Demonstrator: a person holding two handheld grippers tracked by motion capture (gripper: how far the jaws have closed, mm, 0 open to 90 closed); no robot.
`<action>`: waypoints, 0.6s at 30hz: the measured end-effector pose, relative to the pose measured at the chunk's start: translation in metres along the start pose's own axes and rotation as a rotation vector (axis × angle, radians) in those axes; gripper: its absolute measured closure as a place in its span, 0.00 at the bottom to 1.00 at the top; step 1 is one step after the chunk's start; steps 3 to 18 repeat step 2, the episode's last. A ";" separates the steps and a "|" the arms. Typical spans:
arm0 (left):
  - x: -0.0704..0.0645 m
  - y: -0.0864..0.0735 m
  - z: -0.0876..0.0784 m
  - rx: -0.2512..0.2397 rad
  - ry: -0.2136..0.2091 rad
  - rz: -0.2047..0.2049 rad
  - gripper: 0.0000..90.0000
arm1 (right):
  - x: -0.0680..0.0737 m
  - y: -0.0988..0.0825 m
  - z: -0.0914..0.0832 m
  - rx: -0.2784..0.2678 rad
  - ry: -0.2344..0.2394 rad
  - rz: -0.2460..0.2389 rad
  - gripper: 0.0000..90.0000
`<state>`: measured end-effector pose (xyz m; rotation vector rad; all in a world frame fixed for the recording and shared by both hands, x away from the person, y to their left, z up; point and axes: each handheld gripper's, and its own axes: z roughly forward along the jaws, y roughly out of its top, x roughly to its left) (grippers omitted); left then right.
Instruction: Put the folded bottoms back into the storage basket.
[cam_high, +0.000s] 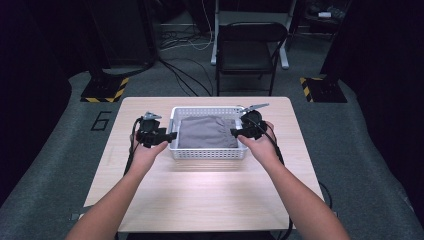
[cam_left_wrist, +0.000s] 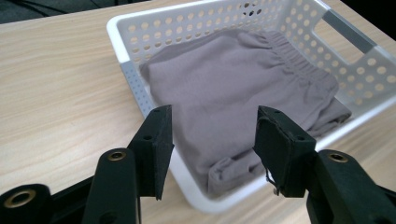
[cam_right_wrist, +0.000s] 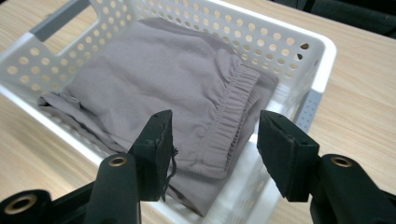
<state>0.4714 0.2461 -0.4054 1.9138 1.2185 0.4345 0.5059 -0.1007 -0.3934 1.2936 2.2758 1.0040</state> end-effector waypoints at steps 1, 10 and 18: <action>0.000 -0.002 -0.002 0.003 0.001 0.000 0.51 | 0.000 -0.003 -0.003 -0.007 0.003 0.000 0.50; 0.000 -0.004 -0.004 0.012 0.003 0.000 0.51 | 0.000 -0.005 -0.006 -0.016 0.003 0.006 0.50; 0.000 -0.004 -0.004 0.012 0.003 0.000 0.51 | 0.000 -0.005 -0.006 -0.016 0.003 0.006 0.50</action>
